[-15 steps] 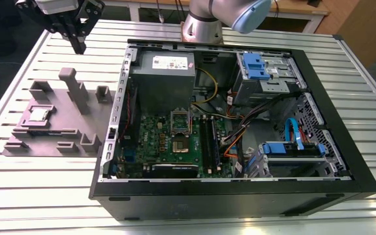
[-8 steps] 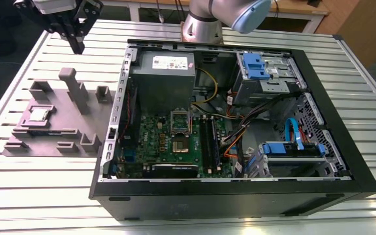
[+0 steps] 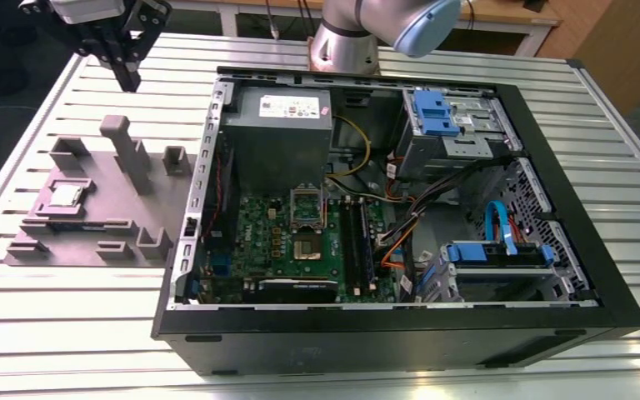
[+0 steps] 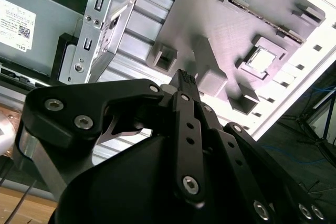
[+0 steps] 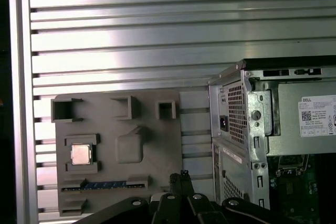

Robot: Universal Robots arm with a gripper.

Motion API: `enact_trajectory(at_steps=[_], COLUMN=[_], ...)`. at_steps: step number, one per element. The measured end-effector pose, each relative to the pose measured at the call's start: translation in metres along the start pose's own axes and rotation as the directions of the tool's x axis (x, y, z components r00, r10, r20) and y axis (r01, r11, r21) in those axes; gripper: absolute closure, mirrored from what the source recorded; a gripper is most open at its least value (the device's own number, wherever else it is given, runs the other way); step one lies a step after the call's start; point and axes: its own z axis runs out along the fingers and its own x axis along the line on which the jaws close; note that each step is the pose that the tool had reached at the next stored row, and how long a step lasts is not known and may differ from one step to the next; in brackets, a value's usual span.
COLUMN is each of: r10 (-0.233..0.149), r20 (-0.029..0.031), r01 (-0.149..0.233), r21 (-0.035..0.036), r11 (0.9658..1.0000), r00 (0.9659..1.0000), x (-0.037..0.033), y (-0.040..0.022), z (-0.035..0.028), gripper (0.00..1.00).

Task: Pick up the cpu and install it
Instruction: 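Reach for the cpu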

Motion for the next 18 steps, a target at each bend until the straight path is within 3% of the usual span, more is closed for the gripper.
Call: enact_trajectory(at_steps=[18], r10=[0.000], r20=[-0.0001], r01=[0.000], r21=[0.0001], r11=[1.0000], r00=[1.0000], x=[0.0068], y=[-0.0005], z=[0.0000], gripper=[0.90])
